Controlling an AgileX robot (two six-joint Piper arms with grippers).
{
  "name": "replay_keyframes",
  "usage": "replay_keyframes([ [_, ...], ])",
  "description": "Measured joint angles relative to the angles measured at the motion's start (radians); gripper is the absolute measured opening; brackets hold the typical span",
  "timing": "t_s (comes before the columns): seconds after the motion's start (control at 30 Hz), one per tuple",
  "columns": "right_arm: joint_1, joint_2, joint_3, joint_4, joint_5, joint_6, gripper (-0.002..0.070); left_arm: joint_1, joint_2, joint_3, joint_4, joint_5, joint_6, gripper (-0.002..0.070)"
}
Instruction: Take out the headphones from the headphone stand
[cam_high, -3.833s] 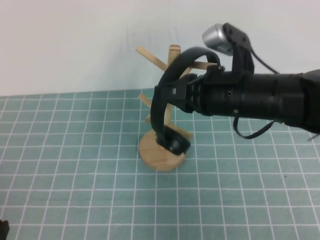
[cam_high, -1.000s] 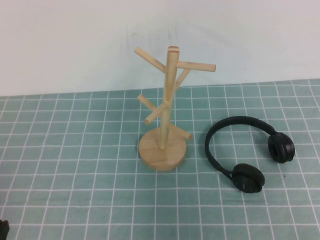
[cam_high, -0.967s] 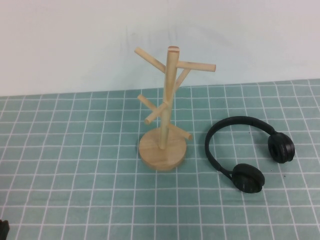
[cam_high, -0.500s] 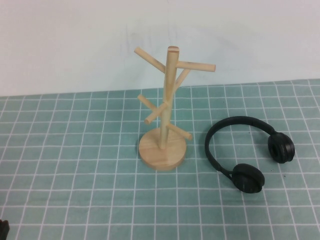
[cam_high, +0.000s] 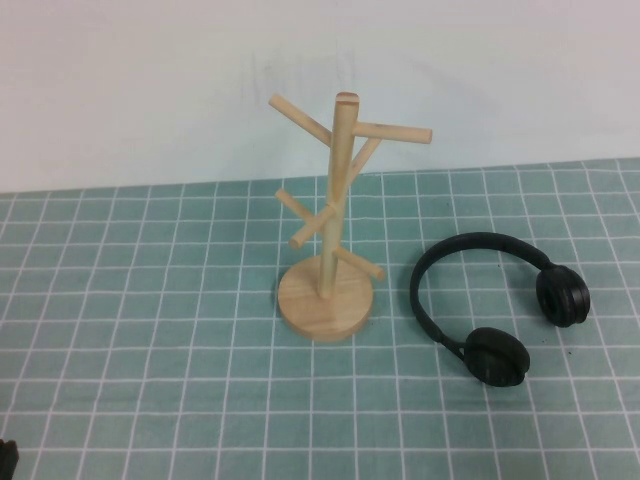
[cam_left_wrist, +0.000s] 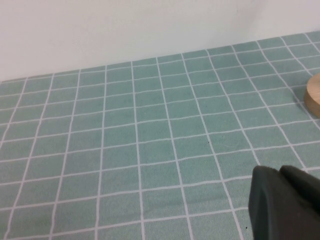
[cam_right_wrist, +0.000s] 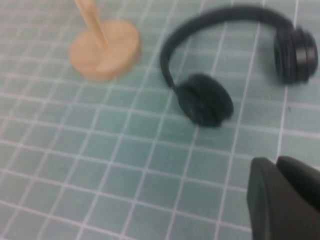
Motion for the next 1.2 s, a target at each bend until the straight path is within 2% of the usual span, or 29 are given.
replay_keyframes([
  [0.13,-0.015,-0.121,0.045,-0.040,0.010,0.019,-0.0006,0.000,0.000,0.000,0.000,0.000,0.000,-0.0006],
  [0.37,-0.206,-0.307,0.064,-0.181,0.005,0.045,-0.0006,0.000,0.000,0.000,0.000,0.000,0.000,-0.0006],
  [0.5,-0.267,-0.350,0.150,-0.190,-0.109,0.047,-0.0006,0.000,0.000,0.000,0.000,0.000,0.000,-0.0006],
  [0.57,-0.279,-0.351,0.217,-0.185,-0.158,0.047,-0.0006,0.000,0.000,0.000,0.000,0.000,0.000,-0.0006],
  [0.67,-0.287,-0.351,0.249,-0.169,-0.118,0.049,-0.0006,0.000,0.000,0.000,0.000,0.000,0.000,-0.0006],
  [1.2,-0.289,-0.356,0.250,-0.166,-0.130,0.049,-0.0006,0.000,0.000,0.000,0.000,0.000,0.000,-0.0006],
])
